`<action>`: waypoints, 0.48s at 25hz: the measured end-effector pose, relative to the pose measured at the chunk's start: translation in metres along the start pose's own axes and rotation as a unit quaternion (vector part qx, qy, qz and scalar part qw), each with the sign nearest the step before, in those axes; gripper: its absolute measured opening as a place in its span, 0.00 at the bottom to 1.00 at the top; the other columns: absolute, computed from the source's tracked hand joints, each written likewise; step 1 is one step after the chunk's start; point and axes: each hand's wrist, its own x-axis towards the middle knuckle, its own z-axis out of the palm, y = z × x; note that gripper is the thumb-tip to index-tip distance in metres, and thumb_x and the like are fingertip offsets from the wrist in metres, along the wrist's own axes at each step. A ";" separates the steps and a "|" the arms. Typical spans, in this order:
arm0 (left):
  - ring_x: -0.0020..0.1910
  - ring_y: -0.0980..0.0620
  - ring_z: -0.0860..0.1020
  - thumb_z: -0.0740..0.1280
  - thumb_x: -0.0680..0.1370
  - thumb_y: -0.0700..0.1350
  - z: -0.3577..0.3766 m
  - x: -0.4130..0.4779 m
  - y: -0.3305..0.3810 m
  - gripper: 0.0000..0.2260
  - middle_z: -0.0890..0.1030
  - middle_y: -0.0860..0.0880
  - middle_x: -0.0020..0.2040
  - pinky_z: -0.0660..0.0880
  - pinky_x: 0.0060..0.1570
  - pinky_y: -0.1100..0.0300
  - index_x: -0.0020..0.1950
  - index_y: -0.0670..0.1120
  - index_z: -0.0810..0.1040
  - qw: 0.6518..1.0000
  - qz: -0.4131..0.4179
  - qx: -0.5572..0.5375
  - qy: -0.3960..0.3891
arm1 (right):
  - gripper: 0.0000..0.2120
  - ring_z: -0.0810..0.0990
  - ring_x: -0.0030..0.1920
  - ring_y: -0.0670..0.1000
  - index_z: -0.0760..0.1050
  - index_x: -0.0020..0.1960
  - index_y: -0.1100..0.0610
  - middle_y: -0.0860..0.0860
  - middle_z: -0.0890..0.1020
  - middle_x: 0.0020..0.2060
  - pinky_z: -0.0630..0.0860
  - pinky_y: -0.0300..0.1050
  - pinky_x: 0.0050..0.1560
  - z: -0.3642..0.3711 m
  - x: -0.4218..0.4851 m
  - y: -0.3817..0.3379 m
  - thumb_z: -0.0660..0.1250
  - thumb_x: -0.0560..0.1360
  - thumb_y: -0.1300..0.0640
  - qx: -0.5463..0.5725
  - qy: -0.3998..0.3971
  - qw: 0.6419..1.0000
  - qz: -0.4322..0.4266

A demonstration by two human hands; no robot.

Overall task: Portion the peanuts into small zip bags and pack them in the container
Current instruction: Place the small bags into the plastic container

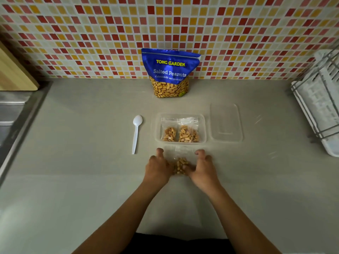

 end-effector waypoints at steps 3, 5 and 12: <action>0.53 0.40 0.78 0.67 0.73 0.42 0.008 0.001 -0.002 0.20 0.80 0.39 0.53 0.76 0.53 0.51 0.64 0.44 0.65 0.994 -0.002 -0.104 0.024 | 0.25 0.78 0.54 0.58 0.66 0.64 0.54 0.57 0.74 0.56 0.73 0.47 0.56 0.013 0.005 0.004 0.70 0.70 0.60 0.085 0.055 0.995 0.000; 0.51 0.43 0.79 0.68 0.74 0.41 0.009 -0.002 -0.006 0.18 0.80 0.41 0.52 0.77 0.51 0.53 0.62 0.44 0.68 0.992 -0.003 -0.124 0.032 | 0.21 0.79 0.52 0.56 0.70 0.59 0.53 0.55 0.79 0.51 0.75 0.48 0.54 0.018 0.006 0.010 0.71 0.69 0.62 0.116 0.066 0.991 -0.004; 0.42 0.52 0.79 0.68 0.75 0.38 -0.018 -0.020 -0.007 0.16 0.79 0.49 0.45 0.73 0.39 0.73 0.61 0.46 0.70 0.976 0.091 -0.163 0.111 | 0.15 0.80 0.49 0.49 0.72 0.49 0.51 0.53 0.76 0.52 0.74 0.33 0.51 0.001 -0.012 0.009 0.71 0.69 0.67 0.219 0.159 0.957 -0.104</action>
